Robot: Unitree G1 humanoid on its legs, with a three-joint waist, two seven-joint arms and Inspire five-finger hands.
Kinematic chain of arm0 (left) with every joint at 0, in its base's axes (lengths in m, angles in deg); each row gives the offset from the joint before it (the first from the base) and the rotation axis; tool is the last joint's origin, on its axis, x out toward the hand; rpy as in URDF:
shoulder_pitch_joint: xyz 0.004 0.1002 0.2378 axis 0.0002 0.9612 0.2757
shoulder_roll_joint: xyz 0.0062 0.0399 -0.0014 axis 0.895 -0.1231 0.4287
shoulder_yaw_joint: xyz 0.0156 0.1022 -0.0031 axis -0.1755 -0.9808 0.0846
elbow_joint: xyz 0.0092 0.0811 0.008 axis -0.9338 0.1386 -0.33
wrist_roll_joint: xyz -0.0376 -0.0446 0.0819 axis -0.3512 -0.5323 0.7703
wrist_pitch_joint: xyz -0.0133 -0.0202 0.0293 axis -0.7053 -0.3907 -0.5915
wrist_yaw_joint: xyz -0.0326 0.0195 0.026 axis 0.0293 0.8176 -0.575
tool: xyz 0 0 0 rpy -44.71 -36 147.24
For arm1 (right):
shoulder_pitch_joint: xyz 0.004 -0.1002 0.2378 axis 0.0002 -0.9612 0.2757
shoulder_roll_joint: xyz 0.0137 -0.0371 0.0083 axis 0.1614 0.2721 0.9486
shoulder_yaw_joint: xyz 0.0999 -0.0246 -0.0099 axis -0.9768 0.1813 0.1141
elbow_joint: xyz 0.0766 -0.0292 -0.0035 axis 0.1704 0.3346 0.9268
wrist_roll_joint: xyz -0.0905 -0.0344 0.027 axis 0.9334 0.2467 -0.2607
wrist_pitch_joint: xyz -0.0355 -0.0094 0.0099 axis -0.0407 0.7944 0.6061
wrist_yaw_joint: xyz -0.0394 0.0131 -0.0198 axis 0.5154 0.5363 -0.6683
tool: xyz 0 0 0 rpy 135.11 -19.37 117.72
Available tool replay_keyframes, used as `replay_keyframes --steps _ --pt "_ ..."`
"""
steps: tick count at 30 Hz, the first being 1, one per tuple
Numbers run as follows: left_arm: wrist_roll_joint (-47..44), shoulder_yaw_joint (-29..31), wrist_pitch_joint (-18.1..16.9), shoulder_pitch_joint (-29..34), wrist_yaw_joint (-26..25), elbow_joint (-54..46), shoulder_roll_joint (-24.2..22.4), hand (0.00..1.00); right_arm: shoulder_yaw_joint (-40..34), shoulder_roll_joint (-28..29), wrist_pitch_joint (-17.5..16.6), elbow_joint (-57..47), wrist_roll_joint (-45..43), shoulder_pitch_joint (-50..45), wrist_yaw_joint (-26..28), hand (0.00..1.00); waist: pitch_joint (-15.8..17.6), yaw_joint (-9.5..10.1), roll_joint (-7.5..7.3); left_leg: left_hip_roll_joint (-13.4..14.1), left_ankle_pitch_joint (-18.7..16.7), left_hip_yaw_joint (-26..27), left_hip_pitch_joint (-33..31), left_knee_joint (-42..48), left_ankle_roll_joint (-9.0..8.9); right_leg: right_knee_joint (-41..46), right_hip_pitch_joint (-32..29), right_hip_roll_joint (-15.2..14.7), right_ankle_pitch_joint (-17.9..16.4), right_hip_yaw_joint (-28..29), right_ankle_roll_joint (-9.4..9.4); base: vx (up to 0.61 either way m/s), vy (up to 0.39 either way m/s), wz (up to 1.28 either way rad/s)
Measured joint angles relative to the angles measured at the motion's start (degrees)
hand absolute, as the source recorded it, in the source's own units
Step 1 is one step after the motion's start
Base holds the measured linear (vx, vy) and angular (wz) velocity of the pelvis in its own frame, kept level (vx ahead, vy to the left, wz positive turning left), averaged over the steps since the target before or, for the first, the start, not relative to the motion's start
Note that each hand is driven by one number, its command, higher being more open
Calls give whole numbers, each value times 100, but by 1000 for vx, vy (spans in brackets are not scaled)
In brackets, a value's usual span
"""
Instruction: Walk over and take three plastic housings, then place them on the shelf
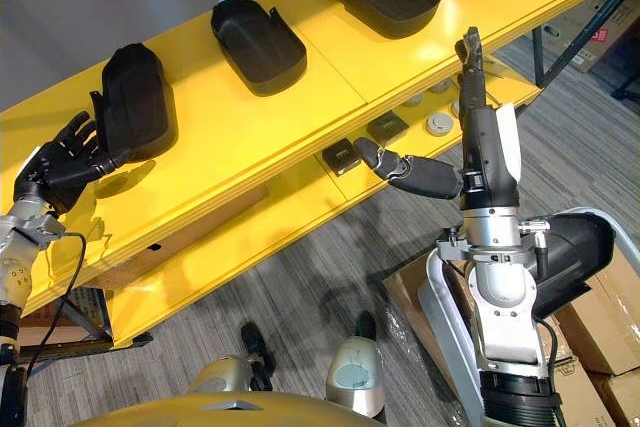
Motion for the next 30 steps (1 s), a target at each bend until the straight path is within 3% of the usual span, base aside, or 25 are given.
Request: replay_keyframes --steps 11,17,26,30 --pt "-166 -59 120 53 317 -58 1 100 12 0 27 0 0 -13 0 100 0 -3 0 -19 -2 -70 1 6 6 -11 62 -31 -3 -90 3 -1 1 3" --pt "-139 -79 155 109 211 -184 0 100 94 0 27 -8 -1 -8 59 100 -1 -1 0 -18 -1 -94 23 6 7 -20 109 -32 -4 -122 4 0 0 0" --pt "-106 -101 -73 305 134 -288 -90 100 311 0 40 -59 -1 -6 135 100 -10 -6 -1 -20 0 -171 48 -1 8 -96 201 -28 1 -187 14 1 0 2" --pt "-70 -45 -295 600 -248 -678 -313 100 332 18 39 -61 4 -8 39 100 -27 4 -6 -19 3 -249 49 -16 9 -167 295 -21 7 -287 21 11 -2 10"
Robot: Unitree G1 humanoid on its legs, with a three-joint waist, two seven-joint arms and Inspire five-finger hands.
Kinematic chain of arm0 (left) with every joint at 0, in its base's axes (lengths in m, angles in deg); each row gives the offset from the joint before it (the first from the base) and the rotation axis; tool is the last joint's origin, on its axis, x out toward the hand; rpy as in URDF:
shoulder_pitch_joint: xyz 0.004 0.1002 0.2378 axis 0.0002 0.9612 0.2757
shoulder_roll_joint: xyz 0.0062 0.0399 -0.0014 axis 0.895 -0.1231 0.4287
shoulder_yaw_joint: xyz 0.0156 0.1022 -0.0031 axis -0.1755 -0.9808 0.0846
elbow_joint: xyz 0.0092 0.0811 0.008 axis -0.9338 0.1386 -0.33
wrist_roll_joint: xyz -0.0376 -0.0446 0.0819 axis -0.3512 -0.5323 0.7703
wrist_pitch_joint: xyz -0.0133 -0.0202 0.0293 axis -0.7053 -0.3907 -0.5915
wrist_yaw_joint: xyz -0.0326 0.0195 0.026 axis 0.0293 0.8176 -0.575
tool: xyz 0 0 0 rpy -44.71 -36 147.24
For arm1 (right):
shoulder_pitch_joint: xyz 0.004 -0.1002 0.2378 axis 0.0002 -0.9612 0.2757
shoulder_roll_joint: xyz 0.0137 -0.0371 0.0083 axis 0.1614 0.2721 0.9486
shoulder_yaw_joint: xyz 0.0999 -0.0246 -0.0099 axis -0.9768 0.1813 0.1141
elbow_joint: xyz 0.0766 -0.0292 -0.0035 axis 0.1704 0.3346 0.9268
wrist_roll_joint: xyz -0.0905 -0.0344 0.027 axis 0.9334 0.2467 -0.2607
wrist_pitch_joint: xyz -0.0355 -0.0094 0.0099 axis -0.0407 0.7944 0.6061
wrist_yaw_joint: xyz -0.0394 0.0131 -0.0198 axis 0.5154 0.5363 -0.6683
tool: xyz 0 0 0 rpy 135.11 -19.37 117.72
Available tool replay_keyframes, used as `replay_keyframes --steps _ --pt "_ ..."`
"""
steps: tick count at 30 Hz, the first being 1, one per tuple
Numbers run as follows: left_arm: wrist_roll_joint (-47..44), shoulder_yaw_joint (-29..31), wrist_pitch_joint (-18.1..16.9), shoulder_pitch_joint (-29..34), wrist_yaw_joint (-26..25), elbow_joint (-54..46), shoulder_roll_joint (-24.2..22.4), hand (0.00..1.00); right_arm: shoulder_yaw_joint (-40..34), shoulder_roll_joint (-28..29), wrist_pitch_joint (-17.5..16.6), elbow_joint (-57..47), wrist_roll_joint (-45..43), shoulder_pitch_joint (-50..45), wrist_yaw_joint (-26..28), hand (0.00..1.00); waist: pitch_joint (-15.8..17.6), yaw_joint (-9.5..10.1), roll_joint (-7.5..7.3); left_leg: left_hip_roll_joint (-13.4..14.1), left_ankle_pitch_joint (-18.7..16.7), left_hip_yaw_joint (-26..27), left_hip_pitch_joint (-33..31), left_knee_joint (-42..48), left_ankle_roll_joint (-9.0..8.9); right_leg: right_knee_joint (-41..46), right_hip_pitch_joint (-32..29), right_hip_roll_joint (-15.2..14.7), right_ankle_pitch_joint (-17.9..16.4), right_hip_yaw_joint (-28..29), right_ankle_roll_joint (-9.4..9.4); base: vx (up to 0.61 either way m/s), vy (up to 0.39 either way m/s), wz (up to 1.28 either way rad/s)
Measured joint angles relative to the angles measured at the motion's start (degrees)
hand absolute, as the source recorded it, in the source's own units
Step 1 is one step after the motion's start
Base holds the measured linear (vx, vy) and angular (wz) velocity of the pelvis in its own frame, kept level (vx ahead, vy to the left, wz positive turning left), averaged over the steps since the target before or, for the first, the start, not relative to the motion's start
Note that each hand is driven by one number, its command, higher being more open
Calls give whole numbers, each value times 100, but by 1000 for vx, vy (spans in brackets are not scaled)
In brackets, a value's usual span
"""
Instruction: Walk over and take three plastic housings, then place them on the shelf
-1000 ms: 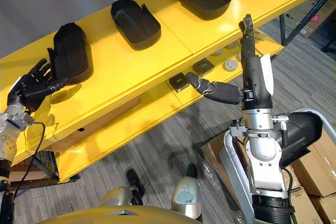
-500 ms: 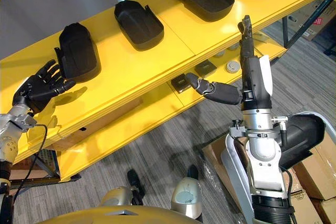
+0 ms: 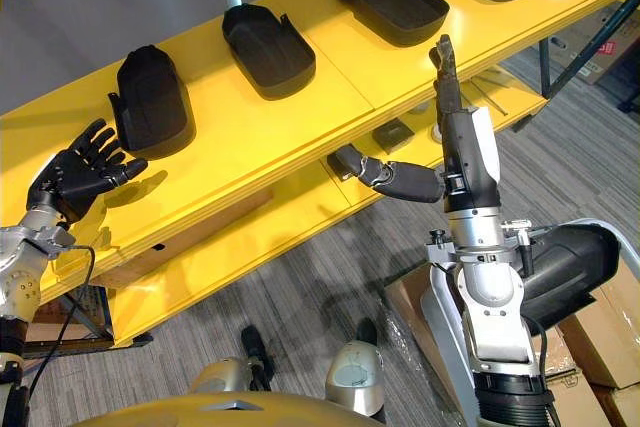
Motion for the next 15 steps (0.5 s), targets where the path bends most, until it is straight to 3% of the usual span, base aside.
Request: replay_keyframes --steps 8,15 --pt "617 596 -429 1528 -1047 -2409 -1336 100 8 686 -2 4 72 -253 -420 100 -303 223 -65 3 13 -127 169 -157 -11 -299 345 61 30 -188 31 39 -4 9" --pt "577 660 -1379 2537 -1231 -4804 -2547 100 48 1307 -2 17 302 -438 -938 100 -582 395 -119 26 -67 33 437 -194 -84 -753 684 145 187 -142 43 2 6 -8"
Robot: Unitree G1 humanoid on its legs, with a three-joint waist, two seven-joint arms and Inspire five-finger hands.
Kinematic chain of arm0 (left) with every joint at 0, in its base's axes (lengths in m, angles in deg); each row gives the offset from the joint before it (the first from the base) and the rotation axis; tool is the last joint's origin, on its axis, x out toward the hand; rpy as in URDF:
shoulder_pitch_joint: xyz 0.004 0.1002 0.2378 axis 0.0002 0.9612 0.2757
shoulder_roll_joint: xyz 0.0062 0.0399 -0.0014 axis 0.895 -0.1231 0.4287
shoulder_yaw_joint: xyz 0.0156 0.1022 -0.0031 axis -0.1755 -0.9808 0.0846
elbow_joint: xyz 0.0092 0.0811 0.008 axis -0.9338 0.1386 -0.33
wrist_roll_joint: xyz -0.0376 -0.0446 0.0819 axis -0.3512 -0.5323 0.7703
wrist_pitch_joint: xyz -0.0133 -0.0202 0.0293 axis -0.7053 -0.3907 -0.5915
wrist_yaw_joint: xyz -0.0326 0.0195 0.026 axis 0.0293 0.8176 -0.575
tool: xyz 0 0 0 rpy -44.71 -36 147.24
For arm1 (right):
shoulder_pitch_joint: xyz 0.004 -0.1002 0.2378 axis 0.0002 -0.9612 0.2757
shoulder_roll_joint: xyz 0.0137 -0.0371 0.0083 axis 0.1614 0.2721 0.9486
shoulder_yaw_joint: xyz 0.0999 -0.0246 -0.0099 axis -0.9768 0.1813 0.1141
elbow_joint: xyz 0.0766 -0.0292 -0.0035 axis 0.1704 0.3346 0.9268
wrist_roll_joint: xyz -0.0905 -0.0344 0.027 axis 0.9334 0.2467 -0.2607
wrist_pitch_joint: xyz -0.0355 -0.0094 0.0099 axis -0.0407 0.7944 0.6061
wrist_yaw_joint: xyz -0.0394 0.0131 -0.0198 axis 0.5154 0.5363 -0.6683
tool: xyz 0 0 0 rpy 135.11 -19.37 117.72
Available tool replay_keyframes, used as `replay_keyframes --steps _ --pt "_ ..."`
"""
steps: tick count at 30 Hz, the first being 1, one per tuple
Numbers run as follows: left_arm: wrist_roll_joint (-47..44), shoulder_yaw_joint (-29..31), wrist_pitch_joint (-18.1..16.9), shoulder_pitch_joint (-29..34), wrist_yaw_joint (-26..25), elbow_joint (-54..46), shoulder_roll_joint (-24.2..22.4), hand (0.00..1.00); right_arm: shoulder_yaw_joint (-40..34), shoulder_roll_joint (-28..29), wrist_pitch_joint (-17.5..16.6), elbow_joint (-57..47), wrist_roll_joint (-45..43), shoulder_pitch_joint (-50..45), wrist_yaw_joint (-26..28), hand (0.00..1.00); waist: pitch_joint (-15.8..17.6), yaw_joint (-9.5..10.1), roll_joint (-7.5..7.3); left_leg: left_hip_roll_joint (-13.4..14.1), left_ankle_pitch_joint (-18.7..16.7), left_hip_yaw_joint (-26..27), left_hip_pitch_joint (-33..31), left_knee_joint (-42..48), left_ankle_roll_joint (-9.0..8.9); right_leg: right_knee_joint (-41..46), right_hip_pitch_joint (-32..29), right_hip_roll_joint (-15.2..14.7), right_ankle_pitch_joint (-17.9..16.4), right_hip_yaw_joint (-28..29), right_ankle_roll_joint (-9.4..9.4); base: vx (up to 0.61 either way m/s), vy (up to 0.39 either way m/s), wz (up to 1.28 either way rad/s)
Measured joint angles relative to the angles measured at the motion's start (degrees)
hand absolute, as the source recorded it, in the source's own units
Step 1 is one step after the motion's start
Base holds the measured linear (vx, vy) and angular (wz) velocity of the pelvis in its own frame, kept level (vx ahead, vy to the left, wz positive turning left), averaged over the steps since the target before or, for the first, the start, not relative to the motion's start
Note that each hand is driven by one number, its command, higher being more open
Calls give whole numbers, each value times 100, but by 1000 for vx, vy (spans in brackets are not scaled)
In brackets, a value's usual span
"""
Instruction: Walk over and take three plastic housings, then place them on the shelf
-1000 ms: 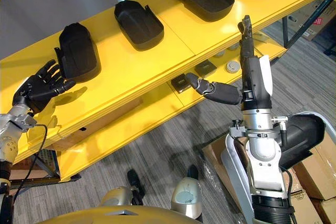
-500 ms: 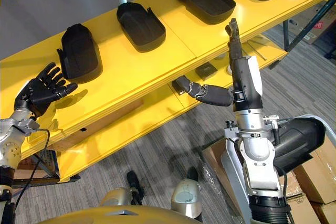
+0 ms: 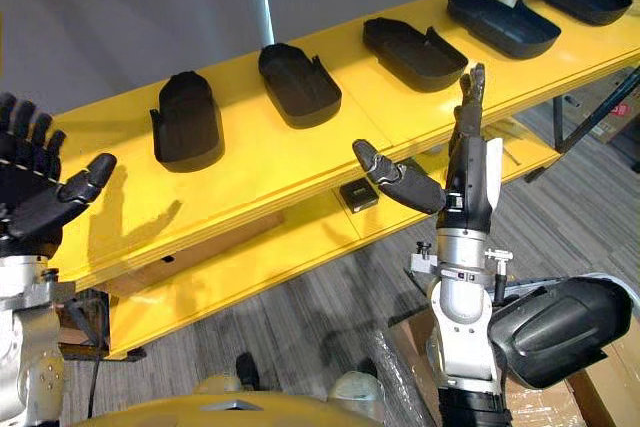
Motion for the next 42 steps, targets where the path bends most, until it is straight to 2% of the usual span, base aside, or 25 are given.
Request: replay_keyframes --steps 3,5,7,11,13,15,16,17,18,19,20,21,23,26,29,31,33,35,36,37,38,39,40,41,42 --pt "-10 -193 -276 9 88 -458 -115 100 1 138 83 10 106 -80 -128 100 -54 -48 -16 42 -11 153 73 -11 -17 -183 40 65 140 138 -15 17 2 -26" --pt "-84 -344 -311 19 110 -570 -124 100 6 187 178 10 211 -131 -187 100 -78 -75 -33 76 -33 286 159 -17 -46 -290 79 111 195 249 -30 0 -2 -39" --pt "-200 -689 -481 64 115 -650 -141 100 7 186 364 6 245 -298 -369 100 -136 -113 -86 138 -78 490 209 -21 -95 -455 46 198 287 449 -49 -1 -19 -49" --pt "-222 -1006 -611 92 21 -651 -144 100 -4 214 665 5 528 -568 -671 100 -146 -187 -188 282 -167 950 317 33 -208 -540 -161 353 358 884 -88 7 -27 -71" --pt "-222 -1212 -738 93 -106 -650 -146 100 -129 214 693 -6 596 -750 -756 100 -130 -285 -251 416 -340 1280 316 307 -271 -538 -316 417 456 1079 -163 37 -30 -80" --pt "-211 -1371 -786 74 -298 -643 -146 100 -250 213 694 -7 551 -798 -817 100 -117 -398 -272 540 -523 1429 288 608 -259 -519 -389 500 512 1289 -194 42 -33 -75" --pt "-174 -1417 -786 28 -423 -614 -146 100 -333 213 693 -9 534 -817 -848 100 -115 -407 -276 596 -654 1377 271 799 -139 -510 -442 558 558 1450 -225 50 -51 -91" --pt "-164 -1419 -786 -24 -560 -598 -146 100 -391 210 690 -30 427 -831 -861 100 -111 -407 -282 618 -803 1166 233 977 90 -508 -456 595 589 1638 -248 53 -67 -101" --pt "-165 -1396 -790 -120 -763 -595 -146 100 -450 210 686 -72 312 -857 -885 100 -113 -422 -269 664 -1084 691 53 1358 377 -504 -536 658 618 1857 -284 36 -63 -88" --pt "-165 -1365 -796 -158 -844 -596 -145 100 -461 210 683 -84 279 -855 -891 100 -103 -416 -269 671 -1254 369 -64 1595 554 -504 -572 686 630 1981 -312 -27 4 -112" --pt "-108 -1334 -836 -157 -1060 -617 -147 100 -434 193 635 -146 -63 -814 -794 100 -79 -288 -233 503 -1782 -582 -245 1975 657 -503 -696 777 612 2341 -398 -94 134 -152" --pt "57 -1279 -893 -84 -1253 -624 -154 100 -379 191 586 -148 -294 -673 -739 100 -92 -125 -72 357 -2132 -1256 -287 2174 692 -488 -819 915 654 2634 -441 -89 143 -159" --pt "188 -1129 -894 40 -1323 -636 -302 100 -127 189 549 -147 -300 -509 -705 100 -113 -47 -12 254 -2225 -1599 -305 2238 534 -381 -1021 932 691 2620 -431 -75 127 -113" --pt "263 -1109 -872 100 -1265 -619 -491 100 324 192 511 -122 -276 -436 -719 100 -33 -12 -63 106 -2280 -1544 -324 2164 422 -414 -1113 726 825 2473 -313 -64 142 -16" --pt "263 -1133 -943 7 -1229 -616 -494 100 480 238 513 137 -374 -403 -726 100 9 108 -64 24 -2278 -1770 -523 2161 274 -314 -1234 606 813 2224 -291 -44 97 39" --pt "251 -1144 -1044 -58 -1190 -616 -500 100 452 419 515 357 -571 -453 -784 100 198 113 -49 -29 -2257 -1965 -510 2287 235 149 -1277 551 605 2083 -93 -12 42 49" --pt "219 -1154 -1107 -65 -1157 -617 -546 100 414 690 514 475 -578 -595 -822 100 311 100 -4 -59 -2270 -1997 -489 2453 213 732 -1458 543 461 2051 -127 -39 32 6" --pt "63 -1157 -1143 -62 -988 -627 -546 100 459 988 435 467 -571 -919 -802 100 420 102 -80 -145 -2287 -1736 -302 2492 196 1078 -1589 527 455 2227 -137 -72 72 -71" --pt "62 -1136 -1143 -53 -1042 -626 -545 100 544 1107 328 452 -593 -1021 -708 100 496 142 -201 -214 -2342 -1405 -93 2483 275 1120 -1621 494 557 2140 -29 -237 79 -161" --pt "117 -1102 -1140 -66 -1200 -625 -536 100 655 1115 251 450 -760 -1018 -569 100 593 227 -305 -239 -2358 -999 90 2429 305 913 -1634 471 965 1762 -156 -225 58 -167" --pt "250 -1084 -1130 -74 -1329 -621 -527 100 736 1097 209 439 -941 -979 -461 100 600 232 -282 -146 -2352 -867 94 2368 321 520 -1583 483 1370 1570 -100 -329 3 -156" --pt "405 -1066 -1105 -179 -1419 -534 -502 100 782 1084 97 410 -1212 -874 -392 100 672 225 -282 -170 -2315 -630 57 2265 337 1216 -1796 280 800 952 -517 -335 -18 -102" --pt "462 -1070 -1056 -237 -1470 -489 -480 100 826 1041 91 430 -1225 -747 -401 100 651 217 -314 -149 -2262 -507 -7 2277 378 2307 -1938 28 -10 577 -675 -368 -17 -78" --pt "483 -1070 -1053 -200 -1504 -489 -477 100 888 1025 91 454 -1149 -681 -470 100 670 214 -266 -104 -2232 -477 -19 2284 381 2687 -1912 -91 -259 443 -685 -256 -10 -49" --pt "500 -1068 -1067 -132 -1620 -491 -490 100 1085 1005 91 489 -1076 -566 -647 100 664 231 -231 15 -2187 -422 -41 2298 372 3153 -1763 -331 -553 252 -689 -97 -43 -34"
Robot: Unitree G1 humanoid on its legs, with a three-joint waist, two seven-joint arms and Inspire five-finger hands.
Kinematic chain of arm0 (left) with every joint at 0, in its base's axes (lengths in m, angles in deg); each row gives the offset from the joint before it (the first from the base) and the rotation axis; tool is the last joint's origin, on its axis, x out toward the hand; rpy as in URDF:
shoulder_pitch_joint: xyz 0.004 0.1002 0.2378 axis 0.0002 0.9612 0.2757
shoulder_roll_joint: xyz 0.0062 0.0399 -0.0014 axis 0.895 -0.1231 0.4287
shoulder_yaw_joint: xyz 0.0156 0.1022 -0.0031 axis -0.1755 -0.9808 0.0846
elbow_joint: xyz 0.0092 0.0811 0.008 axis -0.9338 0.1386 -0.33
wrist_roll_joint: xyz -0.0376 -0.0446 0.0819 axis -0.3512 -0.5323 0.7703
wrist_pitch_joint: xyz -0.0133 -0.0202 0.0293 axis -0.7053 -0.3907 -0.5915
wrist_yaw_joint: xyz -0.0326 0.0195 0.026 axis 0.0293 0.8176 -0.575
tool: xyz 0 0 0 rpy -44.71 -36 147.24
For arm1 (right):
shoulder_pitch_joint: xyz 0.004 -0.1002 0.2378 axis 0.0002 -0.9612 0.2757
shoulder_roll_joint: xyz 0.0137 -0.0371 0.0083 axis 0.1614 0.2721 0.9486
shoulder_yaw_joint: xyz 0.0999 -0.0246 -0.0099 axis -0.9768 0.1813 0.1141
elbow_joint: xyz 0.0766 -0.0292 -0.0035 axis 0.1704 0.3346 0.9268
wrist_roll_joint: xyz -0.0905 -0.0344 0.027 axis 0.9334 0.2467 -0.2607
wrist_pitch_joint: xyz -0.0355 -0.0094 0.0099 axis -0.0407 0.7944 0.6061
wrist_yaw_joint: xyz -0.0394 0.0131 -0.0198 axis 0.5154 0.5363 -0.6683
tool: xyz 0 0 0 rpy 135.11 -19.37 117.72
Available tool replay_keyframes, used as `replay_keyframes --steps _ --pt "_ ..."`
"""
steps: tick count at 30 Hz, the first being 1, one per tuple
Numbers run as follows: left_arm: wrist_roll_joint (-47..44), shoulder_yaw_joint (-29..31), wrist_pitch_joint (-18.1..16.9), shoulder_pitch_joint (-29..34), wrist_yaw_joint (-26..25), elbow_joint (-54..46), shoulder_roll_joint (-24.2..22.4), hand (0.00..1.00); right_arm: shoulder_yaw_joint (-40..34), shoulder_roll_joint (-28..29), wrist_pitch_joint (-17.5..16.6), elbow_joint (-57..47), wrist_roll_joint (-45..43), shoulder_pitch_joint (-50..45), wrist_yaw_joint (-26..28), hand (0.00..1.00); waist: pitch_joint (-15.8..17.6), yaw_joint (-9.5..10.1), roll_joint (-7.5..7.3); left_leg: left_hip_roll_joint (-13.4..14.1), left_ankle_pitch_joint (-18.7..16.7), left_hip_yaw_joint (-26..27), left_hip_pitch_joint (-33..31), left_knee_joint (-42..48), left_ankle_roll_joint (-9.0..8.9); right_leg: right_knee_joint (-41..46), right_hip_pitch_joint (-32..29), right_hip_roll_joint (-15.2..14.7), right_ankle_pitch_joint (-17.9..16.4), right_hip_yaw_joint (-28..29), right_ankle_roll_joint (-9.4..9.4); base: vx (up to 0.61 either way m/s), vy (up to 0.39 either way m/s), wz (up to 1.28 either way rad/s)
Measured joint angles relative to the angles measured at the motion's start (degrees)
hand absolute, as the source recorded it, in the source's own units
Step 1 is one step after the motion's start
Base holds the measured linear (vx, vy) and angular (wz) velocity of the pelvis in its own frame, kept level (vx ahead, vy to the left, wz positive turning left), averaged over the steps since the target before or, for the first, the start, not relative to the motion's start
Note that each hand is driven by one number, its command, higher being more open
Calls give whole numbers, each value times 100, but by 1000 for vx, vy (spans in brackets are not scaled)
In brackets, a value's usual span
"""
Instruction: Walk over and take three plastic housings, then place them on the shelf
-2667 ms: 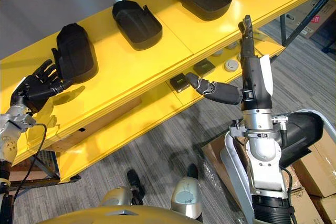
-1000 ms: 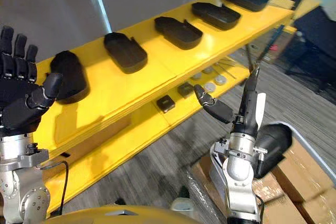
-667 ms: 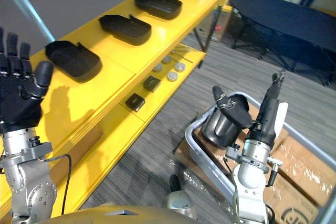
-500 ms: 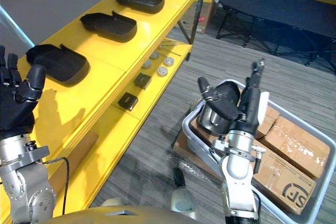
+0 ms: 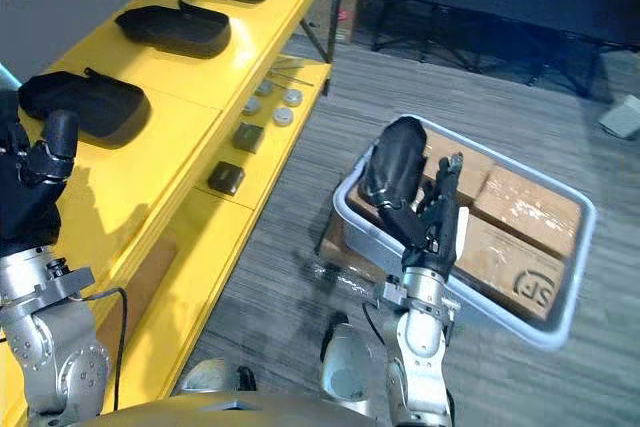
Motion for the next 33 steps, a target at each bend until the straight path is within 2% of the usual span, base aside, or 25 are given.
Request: replay_keyframes --steps 1,2,4,5,6,7,8,9,10,11,12,13,14,15,16,17,18,20,21,22,23,24,28,31,33 --pt "2 2 -31 31 -116 -1 -22 100 126 -1 0 48 67 84 -113 100 -1 12 12 81 33 49 -14 14 -54 131 113 -129 -52 -90 -50 -120 -155 -73" --pt "-7 91 -144 70 -468 -1 -153 100 563 5 14 275 164 369 -340 100 -14 152 1 346 114 291 -45 20 -197 289 292 -560 -70 -308 -82 -96 -190 -78" --pt "-5 154 -239 73 -719 -1 -217 100 852 14 77 377 173 503 -350 100 -20 254 -7 555 195 454 -85 23 -343 275 334 -847 -51 -433 -89 -57 -239 -76" --pt "-5 194 -329 83 -925 -1 -306 100 1064 35 146 443 282 566 -328 100 -23 349 -12 793 281 620 -97 31 -498 253 331 -1097 -16 -559 -52 -11 -368 -74" --pt "-5 190 -411 94 -1059 -1 -375 100 1181 82 270 445 546 532 -283 100 -79 343 -109 1010 365 685 -166 80 -651 169 332 -1260 69 -706 86 5 -404 -66" --pt "-5 164 -473 93 -1119 -1 -383 100 1231 87 313 444 641 507 -255 100 -83 324 -110 1129 403 697 -229 135 -721 42 342 -1289 131 -778 230 30 -488 -48" --pt "1 99 -537 91 -1209 -3 -367 100 1264 88 409 439 701 470 -150 100 -127 316 -197 1300 465 725 -290 193 -836 -316 394 -1246 313 -910 520 41 -586 -57" --pt "13 -3 -572 91 -1307 9 -342 100 1279 72 587 436 794 424 -18 100 -212 310 -401 1446 542 794 -279 220 -980 -690 523 -1116 274 -1088 909 70 -741 -72" --pt "41 -285 -560 91 -1463 114 -470 100 1196 -100 726 426 781 422 123 100 -238 237 -361 1719 582 752 -244 246 -992 -471 505 -891 -388 -1139 1006 62 -628 -55" --pt "46 -479 -505 117 -1552 179 -572 100 1159 -258 794 426 769 423 204 100 -221 147 -197 1895 658 667 -257 251 -910 -237 436 -762 -467 -1165 863 64 -575 -26" --pt "53 -825 -300 176 -1634 310 -557 100 1020 -524 939 427 721 383 332 100 -208 -31 -126 2012 1032 556 -282 250 -632 85 309 -674 -643 -1178 605 70 -531 -19" --pt "170 -1051 -151 209 -1652 464 -559 100 878 -712 1021 427 589 340 399 100 -202 -150 -111 2100 1523 511 -392 422 -199 56 335 -557 -736 -1183 471 88 -523 -23" --pt "267 -1114 -82 187 -1650 547 -554 100 781 -754 1021 424 547 313 429 100 -203 -180 -107 2174 1773 483 -528 610 -7 -60 385 -490 -751 -1193 443 137 -446 -37" --pt "469 -1241 14 160 -1638 682 -547 100 580 -822 1022 428 528 314 441 100 -180 -176 -114 2226 1575 328 -844 1089 -297 -398 495 -405 -756 -1220 433 159 -370 -26" --pt "532 -1380 79 146 -1478 793 -537 100 370 -884 1022 433 526 330 442 100 -159 -161 -71 2122 1238 214 -1148 1465 -550 -673 660 -321 -721 -1279 400 155 -293 -20" --pt "541 -1440 100 173 -1377 835 -532 100 292 -910 1022 448 525 333 442 100 -144 -155 -92 2018 1114 203 -1259 1530 -610 -772 745 -314 -697 -1316 395 106 -176 4" --pt "611 -1525 112 261 -1218 887 -518 100 162 -939 1011 519 527 379 436 100 -121 -153 -92 1750 979 236 -1422 1457 -650 -934 939 -314 -663 -1428 400 84 -59 19" --pt "589 -1586 100 338 -942 920 -472 100 96 -1134 945 951 584 738 327 100 -136 -100 35 1377 1051 228 -1645 934 -524 -991 1050 -321 -636 -1596 446 93 -2 13" --pt "427 -1658 76 341 -686 1015 -459 100 79 -1366 947 1421 611 1119 282 100 -126 22 195 1157 1359 300 -1690 473 -382 -977 1047 -328 -595 -1655 524 57 39 1" --pt "362 -1684 76 339 -555 1075 -412 100 72 -1436 963 1721 627 1341 254 100 -128 61 190 1116 1322 332 -1643 379 -419 -986 1045 -396 -573 -1666 566 80 130 27" --pt "291 -1787 78 315 -299 1154 -319 100 41 -1522 1048 2248 702 1778 142 100 -128 79 191 823 1338 235 -1653 90 -434 -1028 1027 -571 -490 -1772 705 77 157 57" --pt "225 -1907 113 260 -56 1198 -193 100 -15 -1558 1200 2727 835 2247 5 100 -35 140 109 557 1420 212 -1682 -76 -348 -1061 1022 -761 -413 -1869 807 83 185 63" --pt "162 -2161 418 178 419 1223 110 100 -26 -1617 1602 4076 859 3621 -205 100 178 387 110 208 1393 -81 -1824 -54 -172 -1179 1252 -988 -79 -2276 864 37 160 58" --pt "203 -2219 572 -83 575 1237 350 100 1 -2089 1731 5093 1048 4888 -301 100 496 666 168 42 1397 -313 -1974 38 -68 -1163 1348 -1099 -25 -2529 894 -27 98 51" --pt "150 -2306 572 -181 631 1238 399 100 21 -2616 1726 5585 1033 5725 -448 100 674 814 309 -36 1434 -510 -2257 127 -12 -1163 1330 -1112 -25 -2722 894 -52 20 44"
